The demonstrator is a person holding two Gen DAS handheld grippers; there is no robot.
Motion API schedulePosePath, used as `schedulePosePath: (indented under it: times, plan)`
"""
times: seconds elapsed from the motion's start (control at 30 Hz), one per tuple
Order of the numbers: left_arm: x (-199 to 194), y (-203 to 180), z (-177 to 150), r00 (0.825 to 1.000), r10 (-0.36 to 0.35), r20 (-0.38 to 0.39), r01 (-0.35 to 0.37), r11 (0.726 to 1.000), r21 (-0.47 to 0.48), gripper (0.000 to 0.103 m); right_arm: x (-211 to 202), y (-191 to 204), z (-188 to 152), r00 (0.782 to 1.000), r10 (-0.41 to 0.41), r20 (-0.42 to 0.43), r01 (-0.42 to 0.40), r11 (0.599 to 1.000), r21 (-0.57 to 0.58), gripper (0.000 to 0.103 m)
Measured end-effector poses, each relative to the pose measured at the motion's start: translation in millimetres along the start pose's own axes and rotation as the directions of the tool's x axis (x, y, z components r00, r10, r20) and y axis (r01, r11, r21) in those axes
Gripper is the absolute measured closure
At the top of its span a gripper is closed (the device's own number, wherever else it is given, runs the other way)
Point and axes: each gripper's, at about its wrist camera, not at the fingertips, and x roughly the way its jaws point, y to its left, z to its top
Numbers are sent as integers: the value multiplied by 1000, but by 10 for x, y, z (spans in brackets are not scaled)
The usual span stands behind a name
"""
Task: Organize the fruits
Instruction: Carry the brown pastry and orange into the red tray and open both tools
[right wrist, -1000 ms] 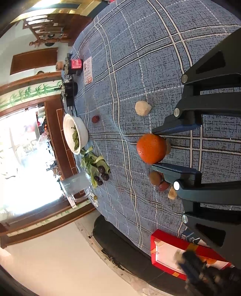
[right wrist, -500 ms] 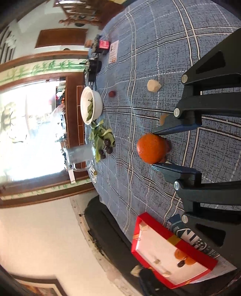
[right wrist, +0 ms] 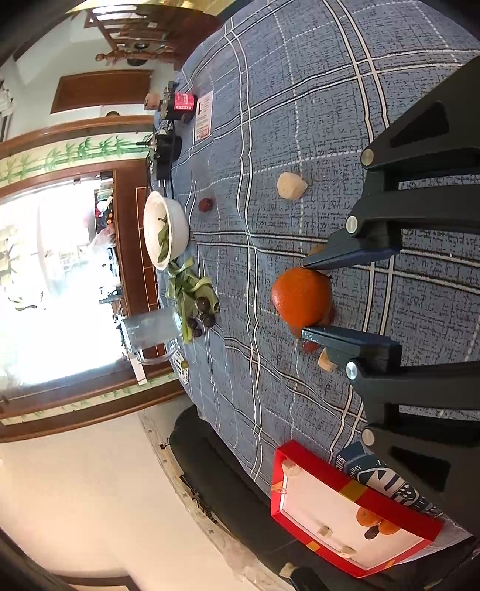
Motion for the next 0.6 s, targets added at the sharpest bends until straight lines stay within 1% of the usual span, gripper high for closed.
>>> schedulePosePath:
  times: [0.1,0.17,0.2,0.27,0.3,0.33,0.4,0.43,0.53,0.6]
  plan:
    - [9,119,-24,1000,6,-2,-6,1000,-14,79,-18,8,-5,999,-43,3,43,999,11,73]
    - [31,225,-43,1000,18,-7,-18,1000,-25,79,-39,98,-16,999,-52,-10,52,999,8,73]
    - [58,299,-52,1000,29,-12,-29,999,-33,79,-64,187,-23,999,-51,-6,51,999,-3,73]
    - [94,438,-69,999,49,-21,-50,997,-54,79,-111,454,-38,1000,0,0,0,1000,-26,73]
    - [98,491,-84,998,56,-23,-57,996,-62,79,-111,454,-38,1000,0,0,0,1000,-26,73]
    - [112,576,-100,998,65,-28,-67,995,-74,79,-128,783,-53,998,70,-6,-70,995,-67,73]
    - [126,708,-134,996,83,-37,-86,992,-92,79,-137,1215,-74,988,154,-17,-155,979,-129,73]
    - [133,790,-159,995,94,-41,-97,990,-102,79,-138,1348,-85,983,183,-24,-184,972,-144,73]
    - [152,991,-237,991,120,-59,-127,984,-126,79,-128,1844,-140,958,280,-63,-287,939,-189,73]
    - [168,1119,-292,988,135,-73,-144,979,-141,79,-122,2053,-194,946,314,-82,-324,923,-205,73]
